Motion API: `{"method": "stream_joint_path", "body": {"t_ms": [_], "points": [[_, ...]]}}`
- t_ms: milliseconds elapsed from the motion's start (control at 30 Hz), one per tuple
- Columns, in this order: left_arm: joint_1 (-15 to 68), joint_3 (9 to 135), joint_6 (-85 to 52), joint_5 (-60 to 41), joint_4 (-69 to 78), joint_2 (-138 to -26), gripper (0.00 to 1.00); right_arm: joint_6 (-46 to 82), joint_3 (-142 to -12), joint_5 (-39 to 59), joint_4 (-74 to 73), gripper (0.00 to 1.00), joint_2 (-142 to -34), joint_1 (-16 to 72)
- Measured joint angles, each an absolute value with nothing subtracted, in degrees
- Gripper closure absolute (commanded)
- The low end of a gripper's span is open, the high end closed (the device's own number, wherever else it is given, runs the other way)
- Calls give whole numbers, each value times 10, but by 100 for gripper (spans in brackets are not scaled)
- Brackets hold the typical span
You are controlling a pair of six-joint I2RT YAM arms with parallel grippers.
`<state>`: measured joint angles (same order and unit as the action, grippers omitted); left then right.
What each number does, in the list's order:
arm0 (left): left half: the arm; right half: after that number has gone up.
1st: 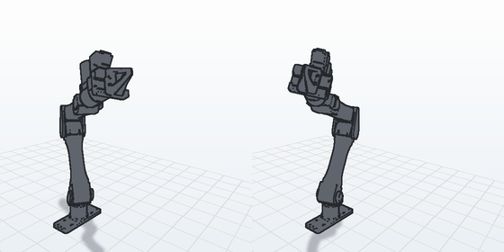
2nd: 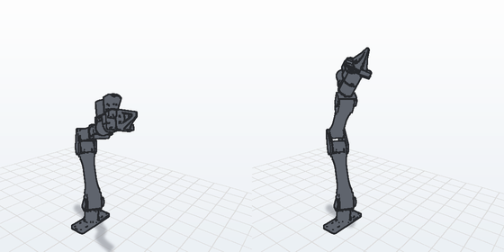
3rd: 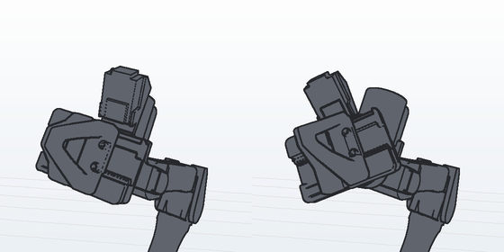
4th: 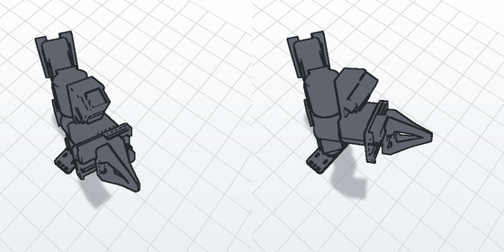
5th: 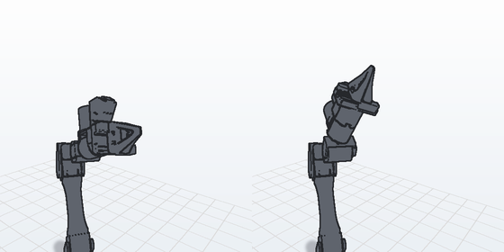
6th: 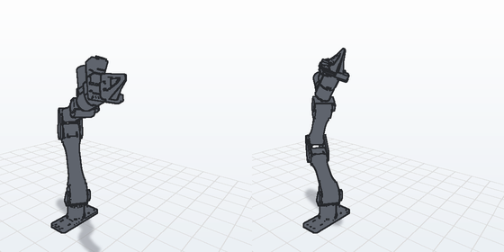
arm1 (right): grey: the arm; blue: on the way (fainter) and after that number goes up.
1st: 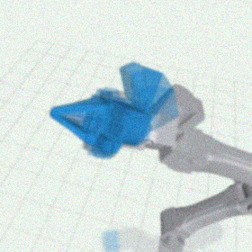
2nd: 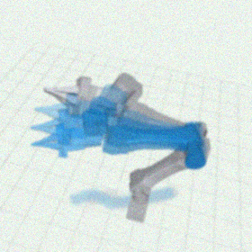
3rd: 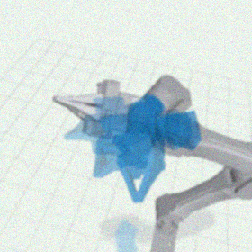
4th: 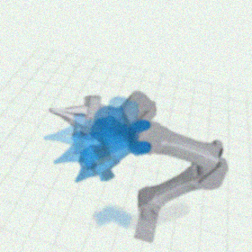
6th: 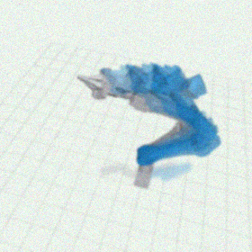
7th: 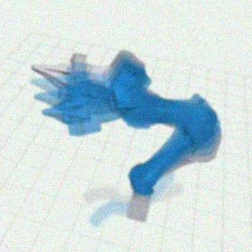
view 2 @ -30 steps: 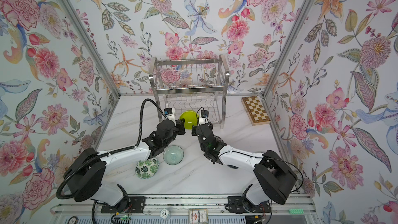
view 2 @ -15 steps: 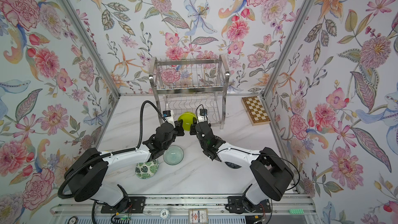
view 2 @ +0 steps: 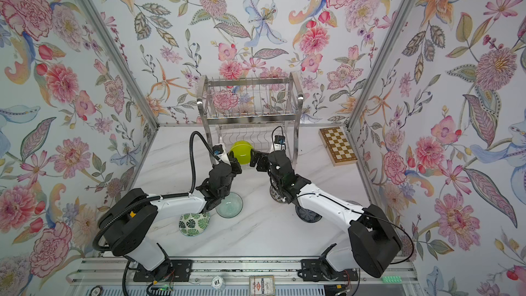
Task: Load the bowls into the dish rack
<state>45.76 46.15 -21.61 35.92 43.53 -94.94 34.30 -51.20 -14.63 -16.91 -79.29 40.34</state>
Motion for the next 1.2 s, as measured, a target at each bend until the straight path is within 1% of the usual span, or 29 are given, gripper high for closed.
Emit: {"method": "stream_joint_path", "body": {"t_ms": [200, 433, 567, 633, 800, 1033, 1167, 1200], "points": [[474, 460, -161, 408, 529, -991, 100, 487, -481, -107, -166, 1, -743, 352], [480, 468, -101, 436, 592, -1037, 100, 677, -459, -72, -190, 2, -758, 344], [482, 469, -73, 439, 609, -1052, 100, 762, -452, -65, -211, 7, -760, 354], [483, 471, -58, 439, 617, -1055, 100, 798, -452, -65, -222, 11, -760, 361], [484, 480, -33, 438, 623, -1059, 100, 869, -452, -69, -251, 18, -764, 375], [484, 484, -14, 424, 627, -1065, 100, 923, -468, -70, -272, 26, -793, 390], [484, 484, -10, 419, 627, -1065, 100, 950, -481, -70, -296, 34, -817, 394], [484, 484, -9, 418, 627, -1065, 100, 957, -486, -70, -300, 34, -823, 395]]}}
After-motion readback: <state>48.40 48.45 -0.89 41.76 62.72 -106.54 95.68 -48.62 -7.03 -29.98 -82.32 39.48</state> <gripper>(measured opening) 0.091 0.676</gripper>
